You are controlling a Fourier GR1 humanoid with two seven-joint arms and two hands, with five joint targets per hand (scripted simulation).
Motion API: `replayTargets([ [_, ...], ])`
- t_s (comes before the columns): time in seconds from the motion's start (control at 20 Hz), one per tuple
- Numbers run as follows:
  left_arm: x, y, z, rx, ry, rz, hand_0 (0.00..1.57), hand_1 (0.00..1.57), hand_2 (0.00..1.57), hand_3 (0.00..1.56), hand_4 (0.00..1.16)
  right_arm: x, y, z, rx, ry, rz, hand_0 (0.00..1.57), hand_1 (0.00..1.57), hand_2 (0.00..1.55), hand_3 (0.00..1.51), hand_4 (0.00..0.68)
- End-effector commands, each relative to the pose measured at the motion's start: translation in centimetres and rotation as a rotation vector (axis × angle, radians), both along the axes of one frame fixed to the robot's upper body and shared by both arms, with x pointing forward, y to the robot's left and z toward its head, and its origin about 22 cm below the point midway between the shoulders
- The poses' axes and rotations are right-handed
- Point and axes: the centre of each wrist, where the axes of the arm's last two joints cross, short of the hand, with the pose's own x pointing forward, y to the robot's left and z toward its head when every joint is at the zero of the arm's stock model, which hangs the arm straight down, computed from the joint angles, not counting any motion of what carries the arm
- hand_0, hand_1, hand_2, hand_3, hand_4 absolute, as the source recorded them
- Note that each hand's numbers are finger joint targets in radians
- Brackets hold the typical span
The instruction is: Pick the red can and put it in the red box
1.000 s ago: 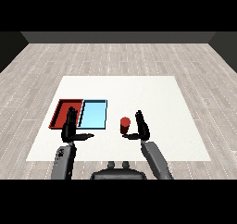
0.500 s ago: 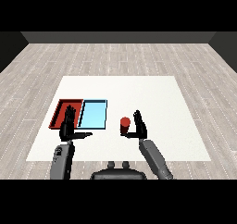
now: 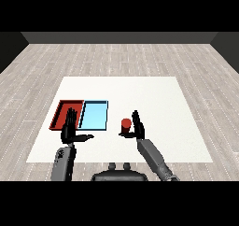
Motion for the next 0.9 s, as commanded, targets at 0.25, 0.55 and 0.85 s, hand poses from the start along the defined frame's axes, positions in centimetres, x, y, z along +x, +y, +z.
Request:
replayTargets([
  [0.25,-0.9,-0.2,-0.7,0.013,0.013,0.012,0.0,0.0,0.0,0.0,0.0,0.4,-0.8,-0.5,-0.016,0.022,0.021,0.0,0.0,0.0,0.0,0.0],
  [0.55,0.2,0.9,1.0,-0.004,-0.014,-0.005,0.0,0.0,0.0,0.0,0.0,0.9,0.9,-0.1,-0.017,0.024,0.019,0.0,0.0,0.0,0.0,0.0],
  [0.85,0.6,0.7,1.2,0.007,-0.006,0.003,0.0,0.0,0.0,0.0,0.0,2.3,1.6,-0.6,-0.016,0.025,0.011,0.0,0.0,0.0,0.0,0.0],
])
